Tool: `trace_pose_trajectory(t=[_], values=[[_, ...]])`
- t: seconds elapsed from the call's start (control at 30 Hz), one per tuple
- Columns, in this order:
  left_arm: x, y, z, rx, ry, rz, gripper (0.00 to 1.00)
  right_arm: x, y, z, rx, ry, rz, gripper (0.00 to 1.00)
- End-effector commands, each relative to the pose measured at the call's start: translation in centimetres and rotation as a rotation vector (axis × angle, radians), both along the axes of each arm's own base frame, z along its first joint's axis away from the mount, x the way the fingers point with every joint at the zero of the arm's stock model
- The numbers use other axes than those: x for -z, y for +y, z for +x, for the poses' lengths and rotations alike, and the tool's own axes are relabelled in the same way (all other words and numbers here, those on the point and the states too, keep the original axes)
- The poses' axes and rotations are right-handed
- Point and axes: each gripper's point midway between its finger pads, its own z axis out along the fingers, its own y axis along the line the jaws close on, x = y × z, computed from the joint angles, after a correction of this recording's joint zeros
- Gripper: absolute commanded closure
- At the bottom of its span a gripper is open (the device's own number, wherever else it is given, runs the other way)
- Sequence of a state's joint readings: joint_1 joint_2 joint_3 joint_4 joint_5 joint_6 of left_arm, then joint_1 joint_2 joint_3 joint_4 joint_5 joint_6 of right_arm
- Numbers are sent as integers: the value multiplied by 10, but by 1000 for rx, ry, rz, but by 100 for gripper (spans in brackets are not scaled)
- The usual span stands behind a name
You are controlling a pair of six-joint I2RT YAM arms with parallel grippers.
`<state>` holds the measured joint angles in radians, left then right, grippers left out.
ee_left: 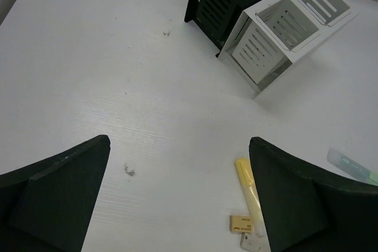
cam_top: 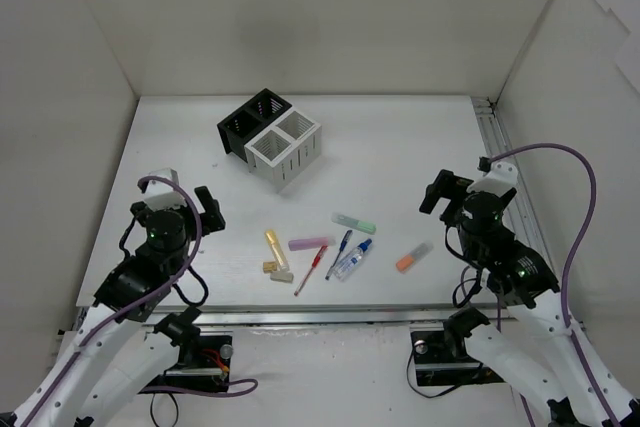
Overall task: Sort the stationery into containers
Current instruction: Pick up the pen from the center of the board.
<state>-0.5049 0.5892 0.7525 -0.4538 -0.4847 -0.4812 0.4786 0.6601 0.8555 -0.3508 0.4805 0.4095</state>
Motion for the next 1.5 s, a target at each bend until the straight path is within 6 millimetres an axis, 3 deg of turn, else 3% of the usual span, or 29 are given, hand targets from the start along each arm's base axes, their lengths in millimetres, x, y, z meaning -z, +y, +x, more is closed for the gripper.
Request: trace_pose_trajectory(t=[0.0, 0.13, 0.17, 0.23, 0.27, 0.4, 0.43, 0.47, 0.6, 0.63, 0.67, 0.87, 1.03, 1.3, 1.47], values=[[-15, -18, 12, 76, -40, -18, 0, -4, 13, 6, -72, -19, -3, 2], [-16, -58, 22, 324, -58, 48, 0, 16, 23, 10, -124, 55, -32, 2], [-18, -90, 24, 500, -86, 46, 0, 21, 25, 12, -122, 78, -33, 2], [-18, -124, 21, 744, -110, 153, 0, 27, 28, 14, -118, 114, -28, 2], [-19, -151, 21, 938, -139, 246, 0, 30, 28, 14, -114, 129, -25, 2], [-13, -201, 38, 1177, -165, 417, 0, 42, 31, 16, -106, 206, 19, 2], [9, -216, 47, 1239, -102, 435, 0, 47, 32, 18, -98, 230, 34, 2], [-3, -229, 49, 1277, -99, 456, 0, 51, 25, 19, -68, 247, 47, 2], [21, -267, 55, 1475, 4, 534, 0, 57, 11, 17, -8, 279, 72, 2], [37, -276, 60, 1514, 31, 562, 0, 54, 9, 15, -7, 268, 79, 2], [31, -283, 63, 1529, 19, 577, 0, 53, 5, 14, 5, 262, 85, 2], [67, -330, 69, 1662, 95, 703, 0, 47, -18, 4, 64, 231, 103, 2], [92, -364, 77, 1722, 147, 758, 0, 50, -19, 1, 54, 242, 107, 2], [128, -378, 85, 1759, 183, 826, 2, 56, -18, 3, 44, 276, 95, 2], [134, -393, 88, 1770, 138, 818, 6, 60, -18, 4, 44, 292, 94, 2]])
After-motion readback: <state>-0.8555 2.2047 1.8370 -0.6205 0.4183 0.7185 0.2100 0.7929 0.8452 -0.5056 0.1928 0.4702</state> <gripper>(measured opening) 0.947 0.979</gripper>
